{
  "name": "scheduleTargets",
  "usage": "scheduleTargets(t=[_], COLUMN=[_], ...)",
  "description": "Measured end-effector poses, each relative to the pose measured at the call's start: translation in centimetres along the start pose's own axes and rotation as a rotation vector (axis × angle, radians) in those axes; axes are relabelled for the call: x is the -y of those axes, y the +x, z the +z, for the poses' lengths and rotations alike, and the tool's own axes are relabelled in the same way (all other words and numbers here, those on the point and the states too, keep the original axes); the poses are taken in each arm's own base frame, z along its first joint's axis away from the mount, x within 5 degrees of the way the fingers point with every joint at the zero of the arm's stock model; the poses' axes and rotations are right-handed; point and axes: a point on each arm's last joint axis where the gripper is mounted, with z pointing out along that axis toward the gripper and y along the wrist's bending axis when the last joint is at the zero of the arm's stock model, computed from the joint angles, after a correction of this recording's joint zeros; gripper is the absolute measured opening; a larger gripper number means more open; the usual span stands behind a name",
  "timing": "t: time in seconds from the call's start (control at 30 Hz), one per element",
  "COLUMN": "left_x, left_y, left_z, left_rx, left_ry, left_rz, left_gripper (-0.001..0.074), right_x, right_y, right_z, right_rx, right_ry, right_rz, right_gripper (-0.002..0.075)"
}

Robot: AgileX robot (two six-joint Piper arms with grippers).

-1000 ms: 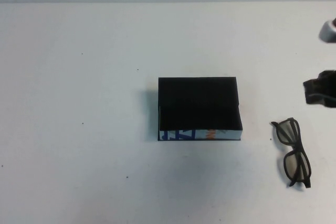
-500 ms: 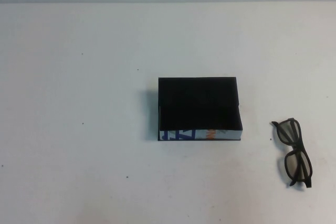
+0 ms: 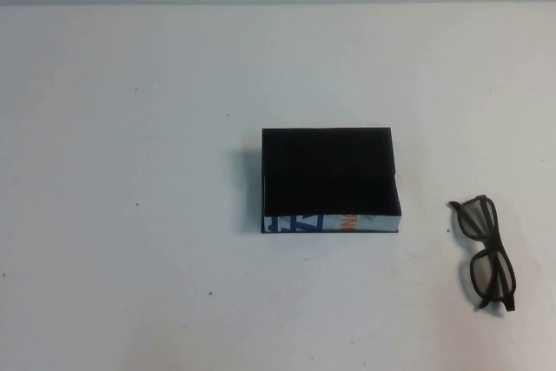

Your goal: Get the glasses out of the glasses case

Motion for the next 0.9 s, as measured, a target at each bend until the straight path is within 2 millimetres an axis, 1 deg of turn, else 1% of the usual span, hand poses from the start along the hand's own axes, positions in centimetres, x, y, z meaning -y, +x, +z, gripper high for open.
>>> scheduleTargets(t=[0.17, 0.3, 0.5, 0.9], left_x=[0.0, 0.0, 0.0, 0.0], left_y=[0.0, 0.0, 0.0, 0.0], left_z=[0.0, 0.0, 0.0, 0.0], left_rx=[0.000, 0.000, 0.000, 0.000], left_ry=[0.000, 0.000, 0.000, 0.000], left_rz=[0.000, 0.000, 0.000, 0.000], left_gripper=[-0.0005, -0.0005, -0.0005, -0.0005], right_x=[0.5, 0.7, 0.8, 0.9], right_y=[2.5, 3.2, 4.6, 4.9], right_z=[-0.7, -1.3, -2.0, -2.0], right_rx=[-0.023, -0.041, -0.166, -0.192], right_ry=[0.034, 0.068, 0.088, 0.101], right_rz=[0.018, 0.020, 0.035, 0.046], right_gripper=[-0.0016, -0.0016, -0.0016, -0.0016])
